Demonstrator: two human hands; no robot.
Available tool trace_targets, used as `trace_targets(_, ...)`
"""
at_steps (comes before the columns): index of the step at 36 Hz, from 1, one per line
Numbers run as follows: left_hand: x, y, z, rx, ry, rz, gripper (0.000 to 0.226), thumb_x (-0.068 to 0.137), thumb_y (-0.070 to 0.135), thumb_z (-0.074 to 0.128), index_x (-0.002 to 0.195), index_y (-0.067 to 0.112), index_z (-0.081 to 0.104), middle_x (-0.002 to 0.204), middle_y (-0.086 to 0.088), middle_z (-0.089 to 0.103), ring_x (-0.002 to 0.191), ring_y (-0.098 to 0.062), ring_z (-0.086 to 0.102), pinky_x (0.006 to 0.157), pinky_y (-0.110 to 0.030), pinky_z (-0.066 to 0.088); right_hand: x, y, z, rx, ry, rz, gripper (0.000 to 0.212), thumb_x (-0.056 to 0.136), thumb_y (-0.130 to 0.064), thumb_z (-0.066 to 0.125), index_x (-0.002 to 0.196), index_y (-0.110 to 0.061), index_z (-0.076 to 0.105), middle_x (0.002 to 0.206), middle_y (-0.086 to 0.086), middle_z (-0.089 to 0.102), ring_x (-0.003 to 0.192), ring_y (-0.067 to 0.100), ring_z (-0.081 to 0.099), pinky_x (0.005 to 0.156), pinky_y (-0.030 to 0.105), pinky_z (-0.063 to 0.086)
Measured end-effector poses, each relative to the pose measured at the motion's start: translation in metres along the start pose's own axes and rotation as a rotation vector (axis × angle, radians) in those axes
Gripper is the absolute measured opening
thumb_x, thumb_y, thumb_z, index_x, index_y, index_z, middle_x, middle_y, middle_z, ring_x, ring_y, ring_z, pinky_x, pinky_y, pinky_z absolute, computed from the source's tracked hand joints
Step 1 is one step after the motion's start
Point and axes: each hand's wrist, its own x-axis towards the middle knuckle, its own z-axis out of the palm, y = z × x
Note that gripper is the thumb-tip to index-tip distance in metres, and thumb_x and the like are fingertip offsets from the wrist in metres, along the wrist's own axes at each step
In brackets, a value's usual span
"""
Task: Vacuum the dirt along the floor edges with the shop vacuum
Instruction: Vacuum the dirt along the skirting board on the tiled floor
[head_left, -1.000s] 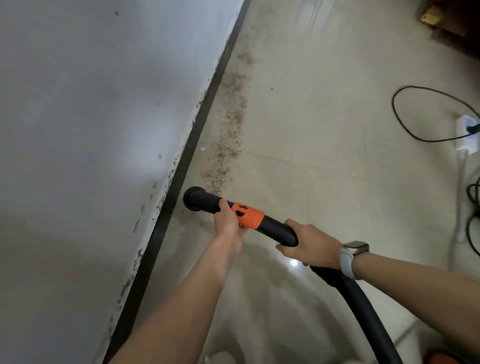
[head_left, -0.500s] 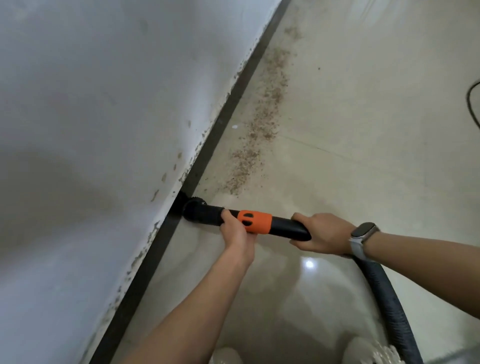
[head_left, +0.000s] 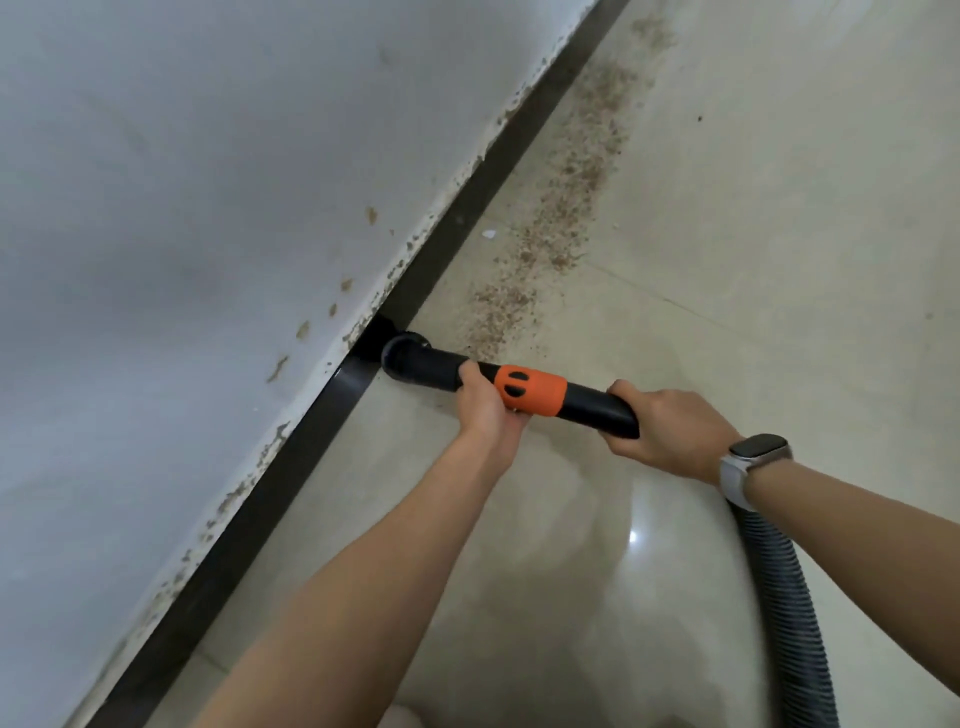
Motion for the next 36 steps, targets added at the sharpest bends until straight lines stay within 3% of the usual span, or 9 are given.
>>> trace_targets(8, 0.017, 0.018, 0.043, 0.107, -0.050, -0.013, 0.046, 0.104, 0.035, 0.031, 0.142, 0.009, 0.034, 0.134, -0.018, 0.052, 0.111, -0.033, 0.056, 0.077, -0.044, 0.047, 0.011, 0.013, 0.003, 0.063, 0.130, 0.143, 0.031, 0.091, -0.039, 0.057, 0.110, -0.015, 0.051, 0.075, 0.005, 0.060, 0.061, 0.025, 0.049, 0.054, 0.031, 0.034)
trace_targets(11, 0.019, 0.024, 0.054, 0.157, -0.063, -0.009, 0.045, 0.104, 0.034, 0.030, 0.139, 0.007, 0.037, 0.114, -0.015, 0.055, 0.094, -0.027, 0.056, 0.077, -0.045, 0.047, 0.012, 0.009, 0.003, 0.083, 0.143, 0.197, 0.030, 0.091, -0.039, 0.056, 0.108, -0.015, 0.049, 0.073, 0.002, 0.056, 0.062, 0.027, 0.050, 0.054, 0.032, 0.034)
trace_targets(18, 0.014, 0.023, 0.039, 0.343, -0.010, 0.021, 0.028, 0.103, 0.036, 0.035, 0.119, 0.014, 0.041, 0.091, -0.005, 0.050, 0.097, -0.026, 0.052, 0.082, -0.045, 0.048, 0.004, -0.024, 0.009, 0.220, 0.073, 0.110, 0.038, 0.092, -0.038, 0.056, 0.118, -0.014, 0.043, 0.095, 0.010, 0.066, 0.084, 0.035, 0.062, 0.060, 0.035, 0.037)
trace_targets(22, 0.008, 0.020, 0.007, 0.476, 0.000, 0.051, 0.037, 0.103, 0.038, 0.037, 0.125, 0.008, 0.043, 0.106, -0.007, 0.055, 0.098, -0.023, 0.055, 0.083, -0.039, 0.050, 0.010, -0.063, 0.020, 0.229, 0.072, 0.141, 0.029, 0.092, -0.035, 0.054, 0.106, -0.014, 0.039, 0.095, 0.009, 0.064, 0.084, 0.036, 0.061, 0.059, 0.035, 0.036)
trace_targets(27, 0.002, 0.017, -0.023, 0.534, 0.033, 0.087, 0.034, 0.101, 0.039, 0.041, 0.118, 0.010, 0.045, 0.124, -0.010, 0.057, 0.104, -0.021, 0.055, 0.087, -0.034, 0.046, 0.004, -0.077, 0.027, 0.272, 0.006, 0.144, 0.026, 0.090, -0.029, 0.055, 0.094, -0.016, 0.033, 0.073, 0.001, 0.048, 0.067, 0.031, 0.052, 0.056, 0.032, 0.032)
trace_targets(29, -0.004, 0.014, -0.033, 0.557, 0.052, 0.081, 0.035, 0.100, 0.041, 0.043, 0.116, 0.011, 0.047, 0.115, -0.006, 0.060, 0.096, -0.018, 0.056, 0.082, -0.032, 0.042, 0.000, -0.076, 0.028, 0.322, -0.063, 0.122, 0.024, 0.088, -0.026, 0.057, 0.094, -0.015, 0.036, 0.072, 0.001, 0.048, 0.065, 0.028, 0.051, 0.055, 0.032, 0.034)
trace_targets(32, -0.015, 0.007, -0.054, 0.608, 0.083, 0.103, 0.030, 0.098, 0.045, 0.045, 0.091, 0.016, 0.053, 0.088, 0.002, 0.060, 0.080, -0.013, 0.057, 0.072, -0.028, 0.043, -0.006, -0.079, 0.028, 0.353, -0.151, 0.076, 0.023, 0.086, -0.023, 0.058, 0.094, -0.014, 0.039, 0.076, 0.003, 0.052, 0.066, 0.027, 0.050, 0.057, 0.031, 0.035)
trace_targets(34, -0.019, 0.004, -0.069, 0.644, 0.107, 0.131, 0.032, 0.096, 0.047, 0.047, 0.084, 0.019, 0.055, 0.083, 0.001, 0.061, 0.078, -0.014, 0.058, 0.063, -0.024, 0.041, -0.010, -0.081, 0.029, 0.354, -0.181, 0.046, 0.023, 0.086, -0.022, 0.059, 0.094, -0.015, 0.039, 0.079, 0.004, 0.052, 0.068, 0.027, 0.050, 0.058, 0.031, 0.035)
trace_targets(36, -0.023, 0.002, -0.080, 0.672, 0.126, 0.161, 0.034, 0.095, 0.049, 0.049, 0.090, 0.017, 0.058, 0.086, 0.001, 0.063, 0.079, -0.014, 0.058, 0.065, -0.027, 0.041, -0.012, -0.083, 0.032, 0.354, -0.201, 0.029, 0.023, 0.085, -0.023, 0.059, 0.094, -0.015, 0.039, 0.081, 0.005, 0.054, 0.069, 0.027, 0.051, 0.058, 0.032, 0.035)
